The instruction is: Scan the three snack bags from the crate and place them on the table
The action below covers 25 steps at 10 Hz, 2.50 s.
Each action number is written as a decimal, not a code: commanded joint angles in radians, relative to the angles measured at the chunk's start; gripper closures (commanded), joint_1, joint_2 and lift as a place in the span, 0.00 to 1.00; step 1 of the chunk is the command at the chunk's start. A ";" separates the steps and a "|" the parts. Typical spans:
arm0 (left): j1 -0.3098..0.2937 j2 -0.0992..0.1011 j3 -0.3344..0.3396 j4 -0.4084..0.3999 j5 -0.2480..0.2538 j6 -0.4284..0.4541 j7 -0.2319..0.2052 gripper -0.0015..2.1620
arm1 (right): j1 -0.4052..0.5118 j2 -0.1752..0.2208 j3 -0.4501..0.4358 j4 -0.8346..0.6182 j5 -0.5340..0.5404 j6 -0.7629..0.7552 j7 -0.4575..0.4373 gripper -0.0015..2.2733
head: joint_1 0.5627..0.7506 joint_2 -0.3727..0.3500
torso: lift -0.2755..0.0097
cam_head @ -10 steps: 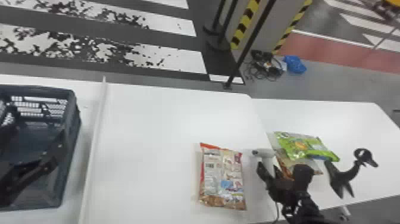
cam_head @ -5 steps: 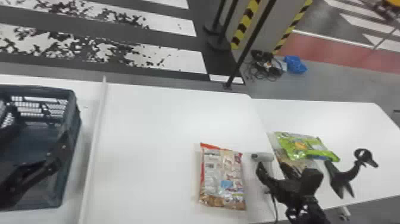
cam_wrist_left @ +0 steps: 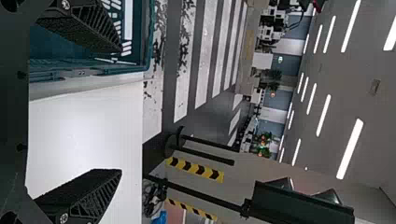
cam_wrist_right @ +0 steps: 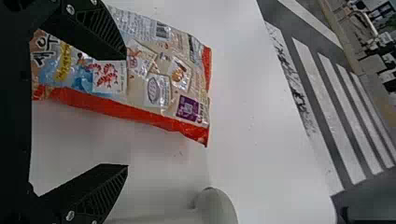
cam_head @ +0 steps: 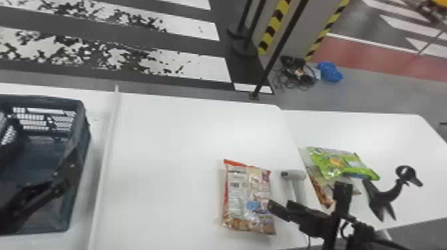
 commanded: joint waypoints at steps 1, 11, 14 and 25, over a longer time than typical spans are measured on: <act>0.008 0.002 0.009 -0.001 0.000 -0.003 -0.003 0.04 | -0.044 -0.022 0.034 -0.007 0.032 0.148 0.010 0.05 | 0.70 0.03 | 0.84; 0.002 0.000 0.021 0.028 0.002 -0.006 -0.007 0.04 | -0.058 -0.015 0.097 -0.021 0.030 0.059 0.125 0.98 | 0.70 0.17 | 0.84; -0.002 -0.002 0.015 0.040 0.002 -0.009 -0.010 0.04 | -0.069 -0.012 0.050 -0.107 -0.105 0.172 0.144 0.98 | 0.70 0.22 | 0.84; 0.012 0.008 -0.014 0.038 -0.052 0.018 -0.009 0.04 | -0.509 -0.002 -0.182 0.588 -0.269 -0.665 -0.457 0.98 | 0.70 0.03 | 0.84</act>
